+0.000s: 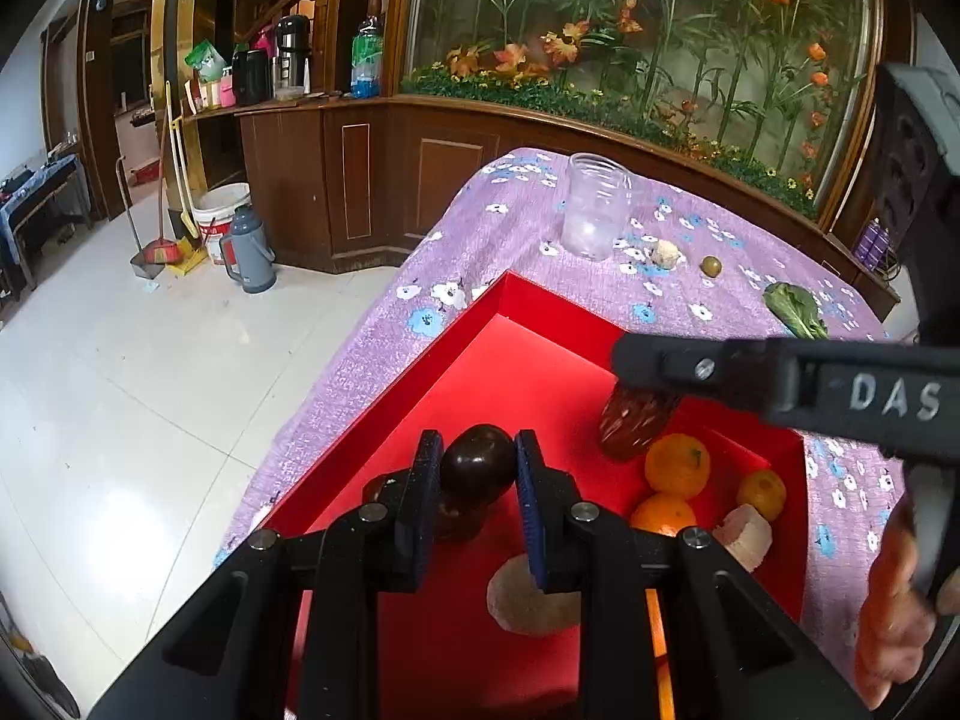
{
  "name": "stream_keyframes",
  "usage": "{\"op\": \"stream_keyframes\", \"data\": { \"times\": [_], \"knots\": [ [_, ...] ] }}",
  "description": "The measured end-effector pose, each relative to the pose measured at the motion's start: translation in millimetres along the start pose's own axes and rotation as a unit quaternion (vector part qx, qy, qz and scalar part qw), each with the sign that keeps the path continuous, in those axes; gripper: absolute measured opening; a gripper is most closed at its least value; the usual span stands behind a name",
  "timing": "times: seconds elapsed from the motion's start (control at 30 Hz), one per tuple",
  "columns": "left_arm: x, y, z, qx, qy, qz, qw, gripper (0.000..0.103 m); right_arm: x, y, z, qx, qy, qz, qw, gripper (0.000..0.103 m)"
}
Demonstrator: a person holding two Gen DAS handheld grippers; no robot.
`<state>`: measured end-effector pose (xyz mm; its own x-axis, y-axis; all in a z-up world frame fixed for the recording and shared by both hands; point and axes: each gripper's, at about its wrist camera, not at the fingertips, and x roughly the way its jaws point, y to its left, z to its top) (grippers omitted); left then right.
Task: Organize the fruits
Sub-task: 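Lower both fruits into the red tray and open both grippers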
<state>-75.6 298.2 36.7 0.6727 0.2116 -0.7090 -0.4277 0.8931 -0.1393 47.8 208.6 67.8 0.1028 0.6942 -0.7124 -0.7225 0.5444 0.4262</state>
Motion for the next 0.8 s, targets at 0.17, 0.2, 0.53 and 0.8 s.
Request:
{"op": "stream_keyframes", "data": {
  "times": [0.17,0.2,0.53,0.8],
  "knots": [
    [10,5,8,-0.008,-0.002,0.008,0.9999,0.023,17,-7,-1,0.011,0.011,0.001,1.000,0.030],
    [14,7,9,-0.010,0.000,0.010,0.9999,0.023,19,-7,-1,0.012,0.012,0.000,1.000,0.030],
    [26,11,13,-0.019,0.015,0.011,0.9997,0.023,35,-23,-5,0.037,0.023,-0.002,0.999,0.030],
    [30,10,13,-0.022,0.020,0.015,0.9994,0.024,34,-23,-5,0.036,0.022,0.000,0.999,0.030]
  ]
}}
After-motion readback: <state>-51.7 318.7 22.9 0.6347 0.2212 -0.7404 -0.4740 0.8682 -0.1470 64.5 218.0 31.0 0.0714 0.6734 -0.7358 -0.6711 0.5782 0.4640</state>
